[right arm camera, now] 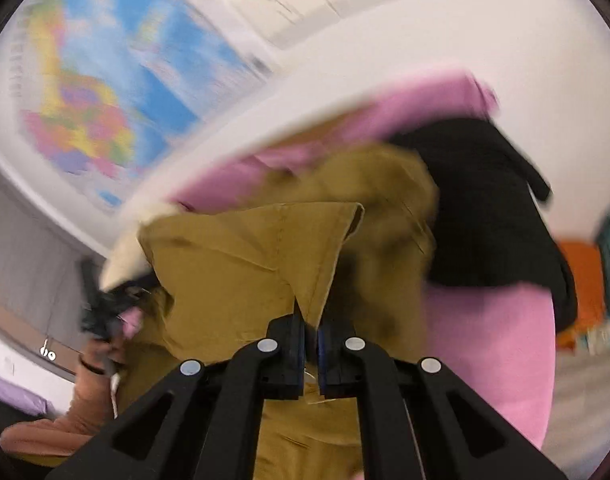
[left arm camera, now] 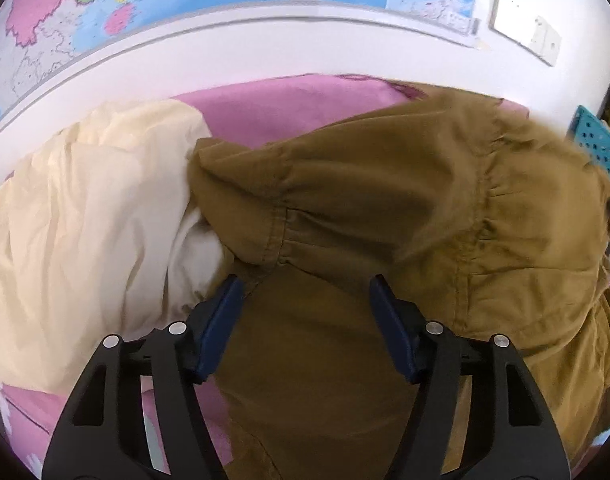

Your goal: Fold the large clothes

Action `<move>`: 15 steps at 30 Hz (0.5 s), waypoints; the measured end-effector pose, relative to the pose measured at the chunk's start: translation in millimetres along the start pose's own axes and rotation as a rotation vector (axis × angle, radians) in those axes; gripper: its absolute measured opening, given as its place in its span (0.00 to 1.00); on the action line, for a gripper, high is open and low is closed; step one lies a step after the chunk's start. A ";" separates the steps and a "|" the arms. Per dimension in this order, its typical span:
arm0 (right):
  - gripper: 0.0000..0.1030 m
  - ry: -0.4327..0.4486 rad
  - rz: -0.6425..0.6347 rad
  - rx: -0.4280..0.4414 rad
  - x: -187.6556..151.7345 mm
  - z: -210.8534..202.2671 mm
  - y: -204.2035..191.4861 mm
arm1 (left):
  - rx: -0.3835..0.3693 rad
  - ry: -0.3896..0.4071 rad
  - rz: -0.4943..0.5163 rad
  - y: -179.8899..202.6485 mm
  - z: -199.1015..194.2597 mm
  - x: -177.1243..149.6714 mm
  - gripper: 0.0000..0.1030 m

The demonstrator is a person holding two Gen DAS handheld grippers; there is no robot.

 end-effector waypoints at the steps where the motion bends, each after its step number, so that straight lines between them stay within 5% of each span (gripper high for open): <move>1: 0.06 -0.056 0.030 -0.038 -5.3 14.1 10.9 | 0.004 -0.007 -0.009 0.6 1.1 1.5 0.63; 3: 0.18 -0.106 0.062 -0.093 -12.0 27.5 23.0 | 0.023 -0.011 -0.017 3.3 -1.9 4.4 0.64; 9: 0.36 0.090 -0.105 -0.190 -12.9 -17.0 -9.5 | 0.088 0.105 0.066 25.8 -34.7 14.7 0.79; 12: 0.36 0.192 -0.183 -0.147 -3.0 -32.6 -36.3 | -0.011 0.165 0.119 45.2 -46.3 20.1 0.84; 15: 0.36 0.183 -0.298 -0.086 4.8 -4.9 -73.2 | -0.075 0.147 0.175 68.2 -28.8 23.4 0.85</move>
Point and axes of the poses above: each gripper's, at about its wrist camera, not at the fingertips, and z roughly the way its jaws point, y to its right, x to its top, the point moved 2 cm from there along z, roughly the way its jaws point, and after that the axes turned 5 degrees about y, right-handed, at the moved point
